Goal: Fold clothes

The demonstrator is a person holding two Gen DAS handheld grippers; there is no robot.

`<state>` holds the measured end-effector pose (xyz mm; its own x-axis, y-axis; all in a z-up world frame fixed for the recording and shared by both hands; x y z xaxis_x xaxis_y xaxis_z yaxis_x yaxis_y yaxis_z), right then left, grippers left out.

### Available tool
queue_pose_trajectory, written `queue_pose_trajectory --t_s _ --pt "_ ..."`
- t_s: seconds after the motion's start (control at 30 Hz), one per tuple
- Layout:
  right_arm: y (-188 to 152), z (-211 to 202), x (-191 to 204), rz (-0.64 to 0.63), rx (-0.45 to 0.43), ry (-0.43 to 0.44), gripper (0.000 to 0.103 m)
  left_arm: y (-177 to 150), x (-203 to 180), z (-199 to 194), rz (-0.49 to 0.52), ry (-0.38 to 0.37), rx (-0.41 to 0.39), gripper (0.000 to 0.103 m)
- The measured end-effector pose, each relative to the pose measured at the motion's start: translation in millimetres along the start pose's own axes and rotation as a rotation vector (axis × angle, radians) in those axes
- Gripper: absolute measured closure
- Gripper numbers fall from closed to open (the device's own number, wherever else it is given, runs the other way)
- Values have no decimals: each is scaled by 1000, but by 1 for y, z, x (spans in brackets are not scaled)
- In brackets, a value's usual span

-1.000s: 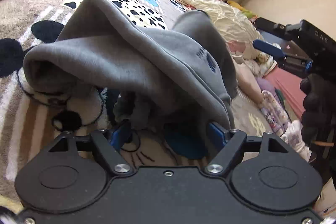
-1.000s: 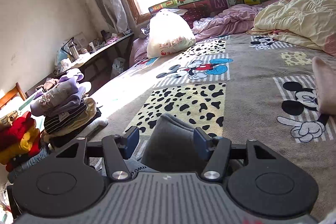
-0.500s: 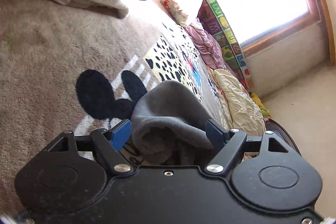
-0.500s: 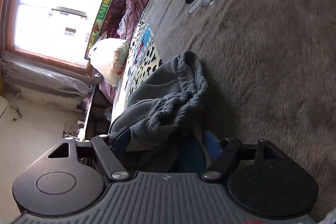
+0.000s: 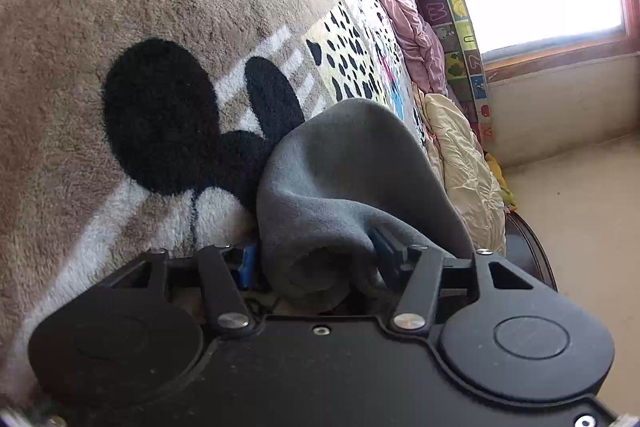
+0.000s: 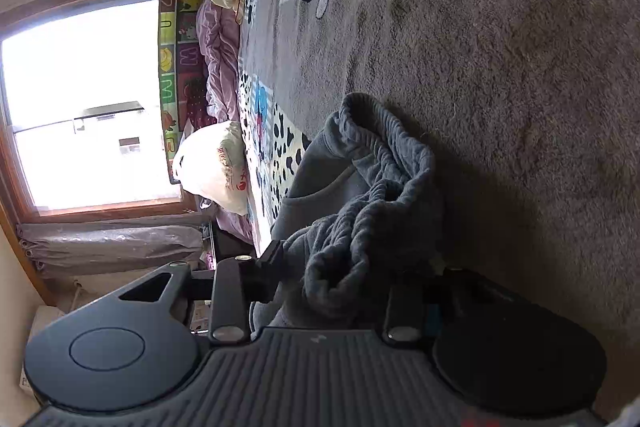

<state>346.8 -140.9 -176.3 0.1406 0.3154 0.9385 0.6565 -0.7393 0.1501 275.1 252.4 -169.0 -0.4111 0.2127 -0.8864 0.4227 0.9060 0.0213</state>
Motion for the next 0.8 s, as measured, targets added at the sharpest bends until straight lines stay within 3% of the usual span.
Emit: queue_pose_trajectory --t_s 0.1,0.17,0.23,0.3,0.37,0.4,0.43,0.47,0.5,0.53,0.63,0.7,0.73,0.8 --pt "6 2 6 -73 13 22 78 -9 -12 7 153 37 -12 72" --pt "12 -2 12 -117 6 45 79 -18 -30 2 338 53 -83 80" --pt "23 -9 19 -150 -14 62 79 -37 -61 -13 661 63 -250 87" --pt "37 -18 26 -185 -37 74 80 -66 -85 -25 1020 96 -462 87" --pt "49 -29 30 -221 -45 84 80 -107 -87 -26 1481 185 -716 82" --pt "54 -34 32 -240 -48 89 80 -121 -77 -17 1694 275 -789 75" --pt "60 -39 34 -258 -52 93 80 -127 -65 -6 1844 371 -777 67" --pt "62 -44 33 -293 -40 81 80 -128 -52 3 1910 452 -689 60" --pt "65 -48 33 -329 -28 67 80 -124 -35 11 1938 541 -554 53" --pt "67 -52 32 -366 -15 53 80 -118 -20 12 1924 602 -432 53" --pt "57 -66 12 -444 43 3 80 -101 -13 -15 1712 597 -217 51" --pt "51 -78 -7 -424 52 -1 80 -78 -28 -49 1434 448 -178 46" --pt "48 -82 -17 -401 52 1 80 -66 -34 -63 1320 382 -208 43" --pt "43 -88 -31 -382 57 12 81 -31 -46 -86 1000 247 -292 40"
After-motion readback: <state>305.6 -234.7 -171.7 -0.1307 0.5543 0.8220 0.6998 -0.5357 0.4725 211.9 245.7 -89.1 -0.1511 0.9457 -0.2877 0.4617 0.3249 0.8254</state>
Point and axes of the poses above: each gripper's, at about its wrist camera, not at the fingertips, and z roughly the way its jaws point, x to its left, y to its top, the point moved 5 cm from there along z, roughly the way its jaws point, and after that the axes turned 15 degrees about -z, right-handed, at the moved point
